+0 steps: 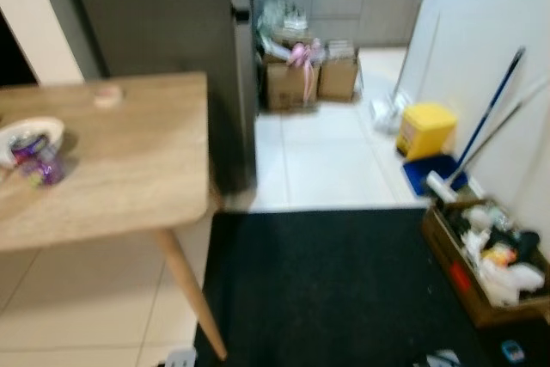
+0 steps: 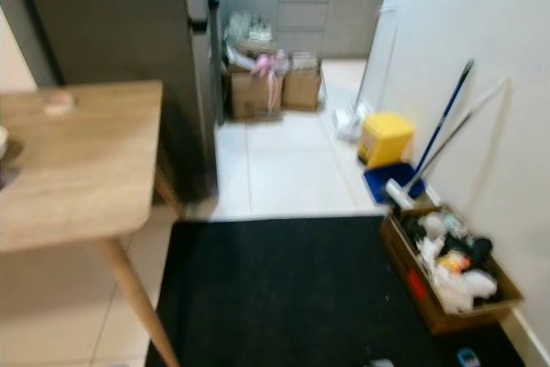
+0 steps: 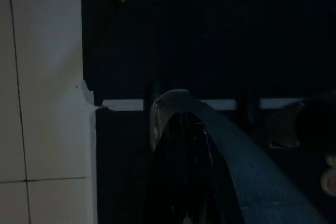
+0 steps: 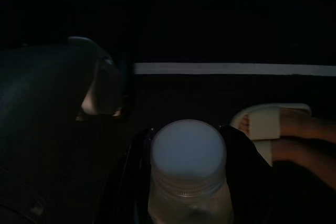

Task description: Restocking fridge

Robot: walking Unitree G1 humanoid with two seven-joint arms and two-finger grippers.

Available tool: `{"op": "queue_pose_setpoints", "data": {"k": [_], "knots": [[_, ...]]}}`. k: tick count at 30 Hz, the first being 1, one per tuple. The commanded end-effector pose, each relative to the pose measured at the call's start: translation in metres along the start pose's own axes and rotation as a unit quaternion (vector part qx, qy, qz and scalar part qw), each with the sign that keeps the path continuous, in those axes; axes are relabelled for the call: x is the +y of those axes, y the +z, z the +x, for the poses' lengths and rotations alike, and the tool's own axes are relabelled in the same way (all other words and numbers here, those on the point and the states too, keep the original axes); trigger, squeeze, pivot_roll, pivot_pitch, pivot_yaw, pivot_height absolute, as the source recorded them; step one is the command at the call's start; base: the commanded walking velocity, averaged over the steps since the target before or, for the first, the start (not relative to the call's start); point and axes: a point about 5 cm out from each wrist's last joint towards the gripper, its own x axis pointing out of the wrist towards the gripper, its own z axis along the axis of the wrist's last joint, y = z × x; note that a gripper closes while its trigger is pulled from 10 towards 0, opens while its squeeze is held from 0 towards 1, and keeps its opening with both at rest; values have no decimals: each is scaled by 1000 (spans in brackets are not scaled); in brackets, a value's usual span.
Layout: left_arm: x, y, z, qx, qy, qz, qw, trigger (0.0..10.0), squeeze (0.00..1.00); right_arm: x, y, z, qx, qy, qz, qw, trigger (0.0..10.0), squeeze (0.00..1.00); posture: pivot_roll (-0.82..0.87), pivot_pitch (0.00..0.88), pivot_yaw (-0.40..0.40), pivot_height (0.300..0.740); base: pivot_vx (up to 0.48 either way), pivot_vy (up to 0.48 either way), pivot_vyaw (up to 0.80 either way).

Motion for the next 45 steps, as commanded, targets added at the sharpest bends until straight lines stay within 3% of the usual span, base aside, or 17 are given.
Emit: {"op": "queue_pose_setpoints", "data": {"k": [1,10,30,45], "knots": [[-1,-7,-1,11,-1,0,1000,10000,0,-2,0,0,0,-6,4,1000,10000,0,-45,0,24,740,0,-446,0],[5,-6,-2,5,24,-25,999,10000,0,2,-5,0,5,-2,7,1000,10000,0,-45,0,24,740,0,-128,0],[-1,-7,-1,5,-2,-39,999,10000,0,7,-6,1,6,1,9,1000,10000,0,-44,0,31,740,0,0,0],[-3,-9,-1,8,-10,-35,999,10000,0,7,-1,1,-2,2,18,1000,10000,0,-45,0,30,740,309,0,-53]]}}
